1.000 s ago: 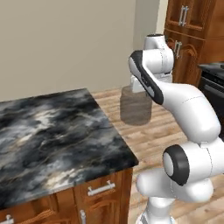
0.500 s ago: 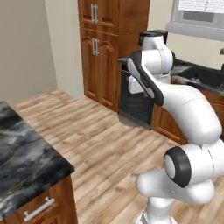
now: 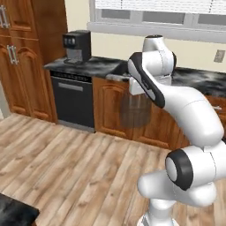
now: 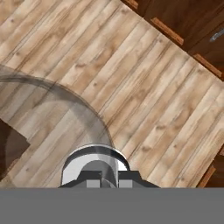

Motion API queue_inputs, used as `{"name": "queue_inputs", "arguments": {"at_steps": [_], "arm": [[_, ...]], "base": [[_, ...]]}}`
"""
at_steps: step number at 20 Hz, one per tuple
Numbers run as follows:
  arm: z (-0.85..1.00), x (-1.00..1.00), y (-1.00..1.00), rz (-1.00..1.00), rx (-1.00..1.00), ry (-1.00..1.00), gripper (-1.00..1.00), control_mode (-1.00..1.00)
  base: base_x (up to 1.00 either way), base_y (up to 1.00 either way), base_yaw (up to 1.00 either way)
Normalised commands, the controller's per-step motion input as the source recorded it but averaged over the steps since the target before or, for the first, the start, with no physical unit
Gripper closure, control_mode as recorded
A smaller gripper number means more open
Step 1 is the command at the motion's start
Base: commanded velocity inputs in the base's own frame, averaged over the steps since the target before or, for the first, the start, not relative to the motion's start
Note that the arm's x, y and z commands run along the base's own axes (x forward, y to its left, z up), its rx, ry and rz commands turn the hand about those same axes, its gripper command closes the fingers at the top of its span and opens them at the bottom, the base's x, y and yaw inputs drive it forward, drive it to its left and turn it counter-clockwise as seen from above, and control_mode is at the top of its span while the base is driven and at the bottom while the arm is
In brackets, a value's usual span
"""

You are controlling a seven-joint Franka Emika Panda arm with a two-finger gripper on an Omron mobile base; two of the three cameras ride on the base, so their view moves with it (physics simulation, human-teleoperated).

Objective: Pick the jar and kettle and place them in the sink. Then turn on the water.

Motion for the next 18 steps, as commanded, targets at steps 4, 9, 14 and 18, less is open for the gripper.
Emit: {"name": "queue_inputs", "arguments": {"at_steps": [4,9,14,18], "arm": [[0.00,0.00,0.00,0.00,0.00,0.00,1.00,1.00],[0.00,0.00,0.00,0.00,0.00,0.00,1.00,1.00],[0.00,0.00,0.00,0.00,0.00,0.00,1.00,1.00],[0.00,0.00,0.00,0.00,0.00,0.00,1.00,1.00]], "base": [[0.11,-0.23,-0.62],[0.16,-0.31,-0.59],[0.23,-0.29,-0.58],[0.39,-0.11,-0.45]]}}
